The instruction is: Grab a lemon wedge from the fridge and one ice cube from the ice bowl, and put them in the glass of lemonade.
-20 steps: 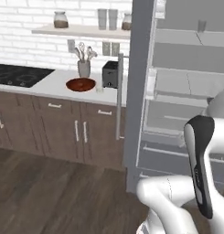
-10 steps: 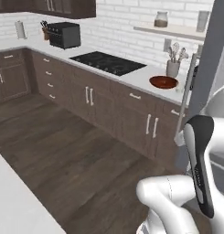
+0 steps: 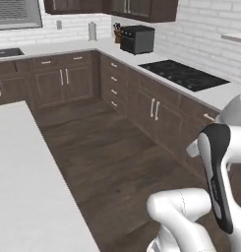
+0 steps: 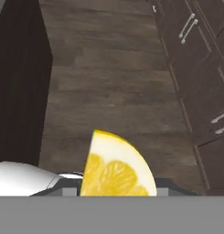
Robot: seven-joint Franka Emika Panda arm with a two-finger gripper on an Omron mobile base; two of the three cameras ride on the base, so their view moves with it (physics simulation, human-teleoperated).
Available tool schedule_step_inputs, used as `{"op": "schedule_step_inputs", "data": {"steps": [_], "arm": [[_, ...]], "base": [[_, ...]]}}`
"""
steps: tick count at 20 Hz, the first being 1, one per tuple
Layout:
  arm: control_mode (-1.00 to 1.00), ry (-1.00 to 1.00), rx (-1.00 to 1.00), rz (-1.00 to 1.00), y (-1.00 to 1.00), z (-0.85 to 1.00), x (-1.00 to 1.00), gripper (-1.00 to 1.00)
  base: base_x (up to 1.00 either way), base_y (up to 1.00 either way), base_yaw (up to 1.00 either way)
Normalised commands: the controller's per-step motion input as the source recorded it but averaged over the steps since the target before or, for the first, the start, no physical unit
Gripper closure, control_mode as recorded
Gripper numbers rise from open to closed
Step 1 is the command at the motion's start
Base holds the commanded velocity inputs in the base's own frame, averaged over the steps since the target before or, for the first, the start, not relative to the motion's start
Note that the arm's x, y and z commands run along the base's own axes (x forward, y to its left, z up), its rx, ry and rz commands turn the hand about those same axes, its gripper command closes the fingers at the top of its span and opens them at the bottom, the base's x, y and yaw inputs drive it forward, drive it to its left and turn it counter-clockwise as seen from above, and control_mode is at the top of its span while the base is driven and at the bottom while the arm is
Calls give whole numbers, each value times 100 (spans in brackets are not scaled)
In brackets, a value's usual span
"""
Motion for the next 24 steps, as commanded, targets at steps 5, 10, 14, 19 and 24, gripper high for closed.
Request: {"op": "schedule_step_inputs", "data": {"steps": [5, 10, 14, 19, 24], "arm": [[100, 0, 0, 0, 0, 0, 0, 100], [100, 0, 0, 0, 0, 0, 0, 100], [100, 0, 0, 0, 0, 0, 0, 100], [100, 0, 0, 0, 0, 0, 0, 100], [100, 0, 0, 0, 0, 0, 0, 100]], "base": [[100, 0, 24], [100, -3, 23], [100, -2, 10], [100, -19, -31], [100, -20, -46]]}}
